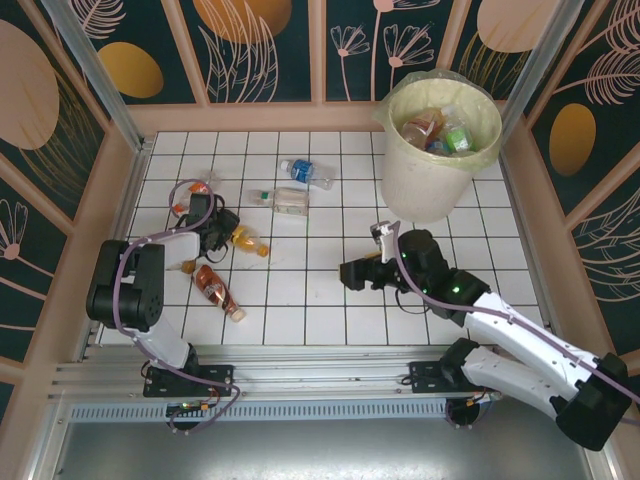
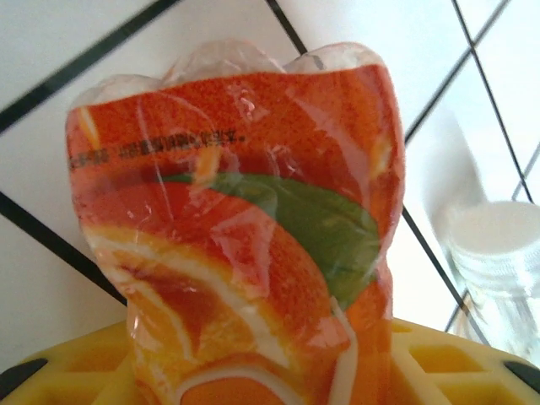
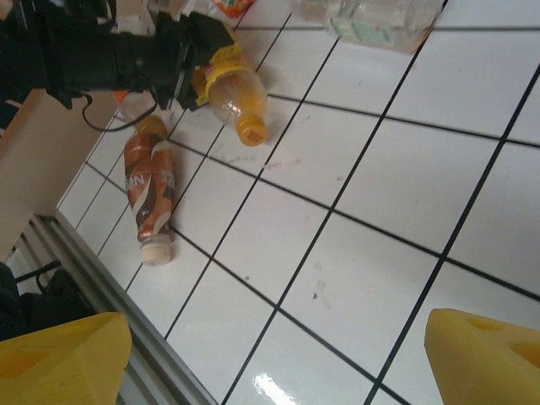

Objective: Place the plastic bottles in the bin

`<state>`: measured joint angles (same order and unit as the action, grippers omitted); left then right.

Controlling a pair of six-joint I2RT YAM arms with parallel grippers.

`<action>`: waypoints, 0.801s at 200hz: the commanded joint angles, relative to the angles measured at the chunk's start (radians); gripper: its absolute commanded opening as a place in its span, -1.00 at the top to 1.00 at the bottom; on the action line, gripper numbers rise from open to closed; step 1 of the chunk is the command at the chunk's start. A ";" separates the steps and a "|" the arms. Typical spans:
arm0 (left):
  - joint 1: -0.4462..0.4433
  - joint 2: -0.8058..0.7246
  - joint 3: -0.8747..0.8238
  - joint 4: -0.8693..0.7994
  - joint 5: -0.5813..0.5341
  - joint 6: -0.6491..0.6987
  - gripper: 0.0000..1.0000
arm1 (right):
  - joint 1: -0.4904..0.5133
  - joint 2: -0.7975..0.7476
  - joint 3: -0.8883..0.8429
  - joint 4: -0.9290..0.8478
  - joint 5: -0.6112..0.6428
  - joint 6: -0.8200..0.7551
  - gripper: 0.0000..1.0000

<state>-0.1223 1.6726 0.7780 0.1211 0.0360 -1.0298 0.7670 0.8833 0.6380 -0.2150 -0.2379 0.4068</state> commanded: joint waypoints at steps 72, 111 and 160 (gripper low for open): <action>-0.046 -0.261 -0.140 0.352 0.436 0.182 0.01 | 0.020 0.200 0.015 0.358 -0.220 0.269 -0.83; -0.125 -0.336 -0.201 0.462 0.468 0.114 -0.03 | 0.044 0.329 0.083 0.439 -0.184 0.326 -0.85; -0.182 -0.387 -0.279 0.580 0.488 0.014 -0.03 | 0.085 0.494 0.189 0.495 -0.172 0.313 -0.85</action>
<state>-0.2852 1.3109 0.5213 0.5892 0.4904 -0.9558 0.8345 1.3270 0.7643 0.1986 -0.4129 0.7139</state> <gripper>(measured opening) 0.518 0.926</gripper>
